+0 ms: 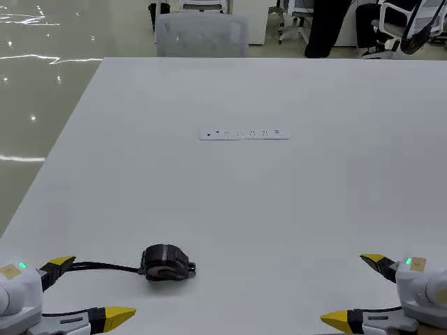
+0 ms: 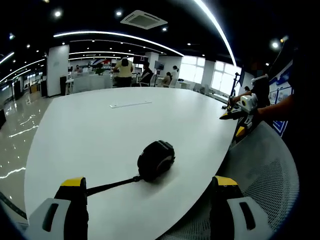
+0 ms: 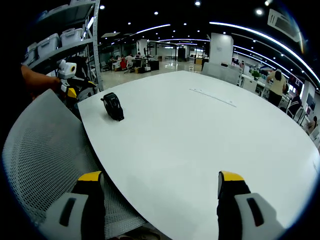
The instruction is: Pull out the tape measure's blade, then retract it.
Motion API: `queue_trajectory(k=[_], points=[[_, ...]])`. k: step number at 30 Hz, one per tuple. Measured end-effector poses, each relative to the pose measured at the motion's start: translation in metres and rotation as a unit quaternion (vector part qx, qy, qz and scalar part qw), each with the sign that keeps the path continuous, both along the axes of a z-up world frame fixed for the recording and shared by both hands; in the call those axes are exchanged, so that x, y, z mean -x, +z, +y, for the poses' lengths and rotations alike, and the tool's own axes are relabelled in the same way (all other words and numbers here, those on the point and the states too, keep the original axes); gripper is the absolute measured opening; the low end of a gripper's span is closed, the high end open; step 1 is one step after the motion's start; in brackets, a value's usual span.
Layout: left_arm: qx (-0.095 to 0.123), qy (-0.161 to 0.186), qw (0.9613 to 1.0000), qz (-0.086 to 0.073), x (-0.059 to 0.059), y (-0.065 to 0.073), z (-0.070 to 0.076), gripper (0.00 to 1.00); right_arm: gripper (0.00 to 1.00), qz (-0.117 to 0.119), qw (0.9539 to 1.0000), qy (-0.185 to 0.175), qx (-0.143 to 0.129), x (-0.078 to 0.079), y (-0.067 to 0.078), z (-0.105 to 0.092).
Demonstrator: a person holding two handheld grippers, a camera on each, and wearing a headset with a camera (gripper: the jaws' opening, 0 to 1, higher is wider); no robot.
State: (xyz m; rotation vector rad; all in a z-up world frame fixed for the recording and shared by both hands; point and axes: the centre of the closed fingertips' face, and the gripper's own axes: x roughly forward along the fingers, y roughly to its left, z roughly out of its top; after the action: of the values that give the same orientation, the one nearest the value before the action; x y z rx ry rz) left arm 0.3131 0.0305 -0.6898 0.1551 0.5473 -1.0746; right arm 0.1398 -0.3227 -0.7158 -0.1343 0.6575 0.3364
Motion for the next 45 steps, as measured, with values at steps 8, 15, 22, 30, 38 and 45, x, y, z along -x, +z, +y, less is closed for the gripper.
queue_trajectory(k=[8,15,22,30,38,45], points=[[-0.032,0.002,0.9993,-0.018,-0.008,-0.003,0.007,1.0,0.93,-0.004,0.9999,0.012,0.007,-0.006,0.004,-0.001],[-0.044,-0.016,0.9988,-0.013,-0.01,-0.008,0.009,1.0,0.95,0.012,0.9993,0.035,0.007,-0.001,-0.003,0.006],[-0.049,-0.015,0.9987,-0.003,-0.013,-0.008,0.011,1.0,0.98,0.02,0.9997,0.01,0.002,0.003,-0.007,0.002],[-0.036,-0.017,0.9992,0.008,-0.018,-0.001,0.006,1.0,1.0,0.02,0.9998,0.008,0.004,0.001,-0.006,0.001],[-0.085,-0.078,0.9933,-0.004,-0.013,-0.011,-0.01,1.0,1.0,0.021,0.9985,0.039,0.032,-0.01,-0.005,0.009],[-0.129,-0.125,0.9826,-0.045,-0.018,-0.012,-0.027,1.0,0.99,0.017,0.9972,0.061,0.041,-0.024,-0.001,0.016]])
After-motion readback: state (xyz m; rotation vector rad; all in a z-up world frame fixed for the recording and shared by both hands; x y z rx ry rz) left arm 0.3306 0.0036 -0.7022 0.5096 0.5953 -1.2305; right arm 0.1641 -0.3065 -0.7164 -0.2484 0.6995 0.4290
